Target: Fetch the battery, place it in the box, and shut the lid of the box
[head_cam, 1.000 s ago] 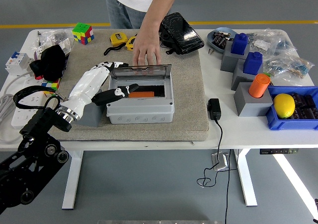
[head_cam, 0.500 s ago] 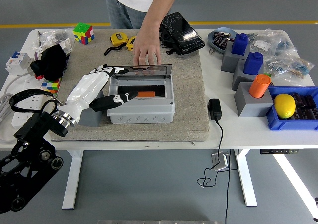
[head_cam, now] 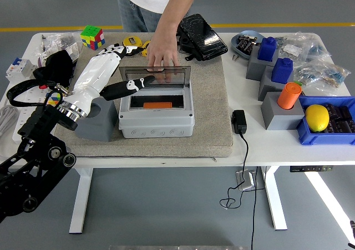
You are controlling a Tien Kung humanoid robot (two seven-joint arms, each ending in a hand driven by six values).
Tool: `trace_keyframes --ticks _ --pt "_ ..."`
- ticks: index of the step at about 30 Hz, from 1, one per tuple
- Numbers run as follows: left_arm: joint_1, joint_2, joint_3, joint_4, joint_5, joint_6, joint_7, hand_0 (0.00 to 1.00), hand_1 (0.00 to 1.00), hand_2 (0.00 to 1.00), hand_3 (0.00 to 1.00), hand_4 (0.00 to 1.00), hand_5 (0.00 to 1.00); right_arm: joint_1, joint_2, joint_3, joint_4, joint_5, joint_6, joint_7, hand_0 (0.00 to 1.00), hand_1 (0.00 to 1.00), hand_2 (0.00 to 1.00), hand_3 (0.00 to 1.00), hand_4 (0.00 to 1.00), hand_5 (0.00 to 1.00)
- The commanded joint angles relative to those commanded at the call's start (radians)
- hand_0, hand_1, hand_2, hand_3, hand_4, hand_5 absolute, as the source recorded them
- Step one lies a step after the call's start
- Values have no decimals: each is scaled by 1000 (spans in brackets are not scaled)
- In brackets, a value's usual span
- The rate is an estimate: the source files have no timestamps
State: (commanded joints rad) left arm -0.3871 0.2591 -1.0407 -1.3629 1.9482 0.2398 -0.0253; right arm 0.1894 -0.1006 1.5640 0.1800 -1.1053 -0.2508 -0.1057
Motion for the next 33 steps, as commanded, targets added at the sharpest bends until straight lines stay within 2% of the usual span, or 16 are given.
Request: trace_keyframes --ticks 5,7,8,9,12,19,24,33 --pt "-10 -26 6 133 -19 -7 -21 917 899 823 832 998 998 3 2 -6 0 4 0 2 823 808 768 790 998 998" --pt "-9 -25 9 155 -24 -17 -20 917 899 823 832 998 998 4 2 -2 0 0 0 1 823 808 768 790 998 998" --pt "-8 -23 11 159 -25 -21 -18 912 855 792 819 998 998 3 2 -2 0 0 1 1 824 808 768 790 998 998" --pt "-7 -20 13 160 -26 -23 -17 912 855 792 819 998 998 3 1 -2 0 0 1 0 824 808 768 790 998 998" --pt "2 -8 17 144 -31 -26 -17 912 855 792 819 998 998 2 -1 4 0 -5 1 -2 824 808 768 790 998 998" --pt "43 45 34 17 -26 -25 -8 911 848 782 817 998 998 0 0 6 0 -5 2 0 823 808 768 789 998 998" --pt "51 77 74 -41 -29 -26 1 914 853 780 817 998 998 4 -2 4 0 0 1 1 823 808 768 789 998 998" --pt "57 103 137 -53 -52 -24 -2 915 857 781 815 998 998 7 -3 10 0 -3 1 0 823 808 769 790 998 998"
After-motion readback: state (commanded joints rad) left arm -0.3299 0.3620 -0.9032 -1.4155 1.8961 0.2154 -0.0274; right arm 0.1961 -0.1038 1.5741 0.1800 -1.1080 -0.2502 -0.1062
